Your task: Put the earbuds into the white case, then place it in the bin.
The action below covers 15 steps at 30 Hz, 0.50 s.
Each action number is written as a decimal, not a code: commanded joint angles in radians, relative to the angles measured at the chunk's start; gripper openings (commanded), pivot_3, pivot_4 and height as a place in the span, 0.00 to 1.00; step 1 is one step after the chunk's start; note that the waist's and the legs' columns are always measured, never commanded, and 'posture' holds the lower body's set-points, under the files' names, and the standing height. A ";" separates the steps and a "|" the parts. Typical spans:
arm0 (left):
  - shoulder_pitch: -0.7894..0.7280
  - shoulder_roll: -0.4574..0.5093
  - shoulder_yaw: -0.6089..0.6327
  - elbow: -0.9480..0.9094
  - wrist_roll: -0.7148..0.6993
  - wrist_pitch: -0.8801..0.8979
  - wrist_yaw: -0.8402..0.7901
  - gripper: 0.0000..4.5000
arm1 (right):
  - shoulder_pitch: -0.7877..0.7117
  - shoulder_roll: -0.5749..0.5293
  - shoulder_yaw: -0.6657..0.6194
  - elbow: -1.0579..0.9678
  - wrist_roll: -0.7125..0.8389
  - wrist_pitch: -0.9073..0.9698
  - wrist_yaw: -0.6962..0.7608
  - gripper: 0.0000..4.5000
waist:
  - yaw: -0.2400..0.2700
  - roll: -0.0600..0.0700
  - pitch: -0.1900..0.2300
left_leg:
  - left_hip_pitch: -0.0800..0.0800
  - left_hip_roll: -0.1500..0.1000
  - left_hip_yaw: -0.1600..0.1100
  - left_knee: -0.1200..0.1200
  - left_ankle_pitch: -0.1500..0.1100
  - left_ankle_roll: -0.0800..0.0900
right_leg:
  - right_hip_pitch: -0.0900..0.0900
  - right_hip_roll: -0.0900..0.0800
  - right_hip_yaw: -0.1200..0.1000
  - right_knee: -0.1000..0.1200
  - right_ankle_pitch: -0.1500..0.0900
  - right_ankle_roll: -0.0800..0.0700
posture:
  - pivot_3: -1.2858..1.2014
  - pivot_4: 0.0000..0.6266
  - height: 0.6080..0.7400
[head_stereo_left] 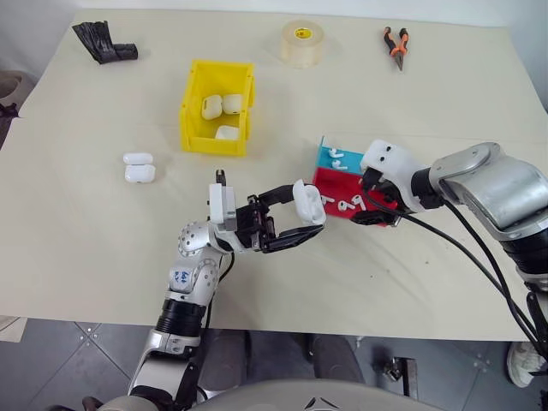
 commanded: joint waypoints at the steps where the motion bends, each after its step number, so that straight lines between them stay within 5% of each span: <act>1: 0.013 0.006 0.008 -0.050 -0.025 0.008 0.006 0.62 | -0.023 0.007 -0.018 -0.008 -0.022 -0.003 0.009 1.00 | 0.000 0.000 0.000 | 0.000 0.000 0.000 0.000 0.000 0.000 | 0.000 0.000 0.000 0.000 0.000 0.000 | 0.52 0.24 1.00; 2: 0.013 0.008 0.008 -0.051 -0.025 0.010 0.008 0.62 | -0.023 0.011 -0.019 -0.007 -0.025 -0.002 0.010 1.00 | 0.000 0.000 0.000 | 0.000 0.000 0.000 0.000 0.000 0.000 | 0.000 0.000 0.000 0.000 0.000 0.000 | 0.52 0.24 1.00; 8: 0.010 0.017 0.011 -0.048 -0.023 0.018 0.008 0.62 | -0.030 0.043 -0.030 0.013 -0.040 0.002 0.006 0.56 | -0.001 0.000 0.000 | 0.000 0.000 0.000 0.000 0.000 0.000 | 0.000 0.000 0.000 0.000 0.000 0.000 | 0.52 0.24 1.00; 15: 0.012 0.021 0.009 -0.055 -0.023 0.026 0.014 0.62 | -0.034 0.061 -0.034 0.019 -0.046 0.009 0.005 0.56 | -0.001 0.000 0.000 | 0.000 0.000 0.000 0.000 0.000 0.000 | 0.000 0.000 -0.001 0.000 0.000 0.000 | 0.52 0.24 1.00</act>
